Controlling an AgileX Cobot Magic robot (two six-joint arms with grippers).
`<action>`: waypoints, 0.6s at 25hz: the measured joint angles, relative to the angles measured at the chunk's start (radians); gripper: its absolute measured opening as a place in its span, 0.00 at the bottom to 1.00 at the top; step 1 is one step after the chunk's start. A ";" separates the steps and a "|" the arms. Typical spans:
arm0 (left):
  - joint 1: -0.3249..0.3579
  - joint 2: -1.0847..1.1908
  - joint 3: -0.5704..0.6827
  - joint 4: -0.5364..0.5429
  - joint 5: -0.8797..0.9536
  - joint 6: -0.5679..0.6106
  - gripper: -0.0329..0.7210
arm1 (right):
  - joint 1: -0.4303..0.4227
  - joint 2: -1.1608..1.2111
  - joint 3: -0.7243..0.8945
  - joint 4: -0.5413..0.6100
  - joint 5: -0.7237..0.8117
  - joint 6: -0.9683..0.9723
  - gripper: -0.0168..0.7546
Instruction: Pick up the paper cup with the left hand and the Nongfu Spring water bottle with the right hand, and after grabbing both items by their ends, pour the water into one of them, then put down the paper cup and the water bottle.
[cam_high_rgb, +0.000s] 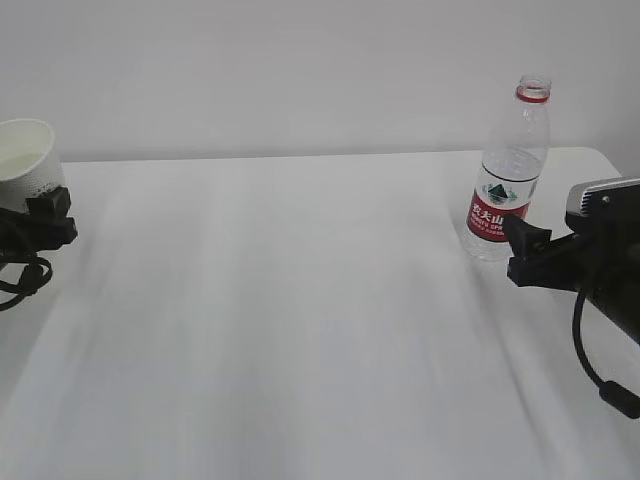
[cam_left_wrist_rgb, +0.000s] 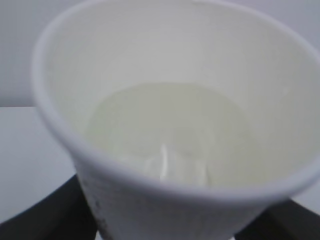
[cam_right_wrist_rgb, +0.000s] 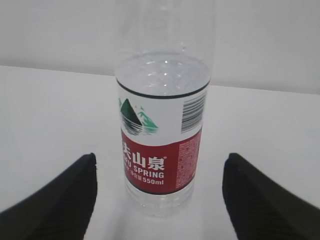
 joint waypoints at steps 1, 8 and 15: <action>0.001 0.000 0.000 0.002 0.000 0.000 0.72 | 0.000 0.000 0.000 0.000 0.000 0.000 0.79; 0.001 0.000 0.000 0.010 0.000 0.000 0.72 | 0.000 0.000 0.000 0.000 0.000 0.000 0.79; 0.001 0.031 0.000 0.034 0.001 0.002 0.72 | 0.000 0.000 0.000 0.000 0.000 0.000 0.79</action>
